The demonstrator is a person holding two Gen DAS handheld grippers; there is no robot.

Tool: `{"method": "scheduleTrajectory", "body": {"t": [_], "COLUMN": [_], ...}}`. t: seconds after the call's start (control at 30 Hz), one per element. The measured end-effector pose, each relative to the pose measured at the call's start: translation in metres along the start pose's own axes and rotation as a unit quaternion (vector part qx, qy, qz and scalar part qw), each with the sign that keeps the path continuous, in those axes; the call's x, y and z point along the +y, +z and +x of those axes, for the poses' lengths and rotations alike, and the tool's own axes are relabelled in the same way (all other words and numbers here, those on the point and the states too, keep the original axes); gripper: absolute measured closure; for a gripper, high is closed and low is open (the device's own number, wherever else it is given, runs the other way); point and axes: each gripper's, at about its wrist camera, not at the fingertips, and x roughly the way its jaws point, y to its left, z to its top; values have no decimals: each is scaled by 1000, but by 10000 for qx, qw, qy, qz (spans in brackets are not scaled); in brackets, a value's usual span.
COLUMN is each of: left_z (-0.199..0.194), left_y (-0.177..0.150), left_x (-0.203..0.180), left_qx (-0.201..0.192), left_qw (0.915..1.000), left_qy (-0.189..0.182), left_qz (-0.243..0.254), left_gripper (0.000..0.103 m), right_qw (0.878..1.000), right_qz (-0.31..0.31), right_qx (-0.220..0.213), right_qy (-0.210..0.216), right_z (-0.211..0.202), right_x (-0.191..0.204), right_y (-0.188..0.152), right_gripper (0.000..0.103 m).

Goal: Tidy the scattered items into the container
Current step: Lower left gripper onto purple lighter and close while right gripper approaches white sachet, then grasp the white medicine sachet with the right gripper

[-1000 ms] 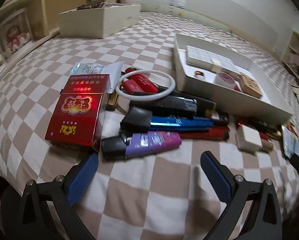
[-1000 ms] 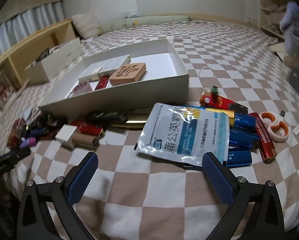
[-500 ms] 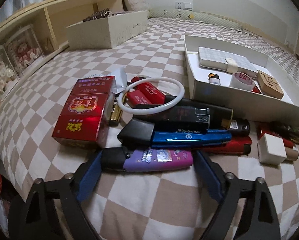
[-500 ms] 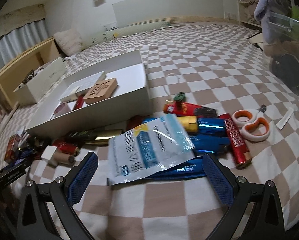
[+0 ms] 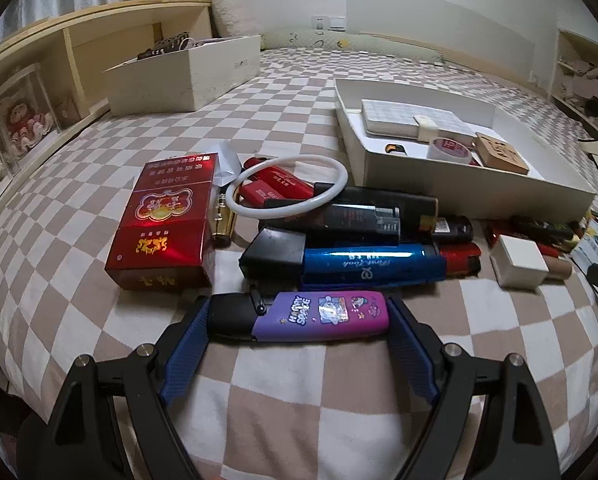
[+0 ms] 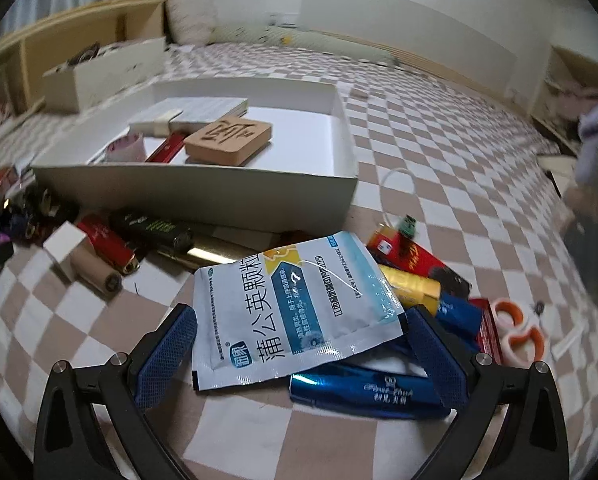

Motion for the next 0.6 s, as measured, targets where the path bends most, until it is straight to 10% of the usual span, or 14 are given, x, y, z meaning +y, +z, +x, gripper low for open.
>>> {"method": "scheduleTrajectory", "body": {"t": [0.43,0.6], "left_z": [-1,-1], "left_y": [-1,-1], "left_x": [1,1], "left_qx": [54,90], "left_qw": [9999,9999], "left_qy": [-134,-125], "left_qz": [44,60], "left_gripper": [18,18], "right_qw": [9738,9708], "right_qz": [-2270,-2280], "right_qx": [110,483], "right_qy": [43,566], "right_z": [-2,13], "right_x": [27,23], "right_y": [17,21], "right_gripper": [0,0]}}
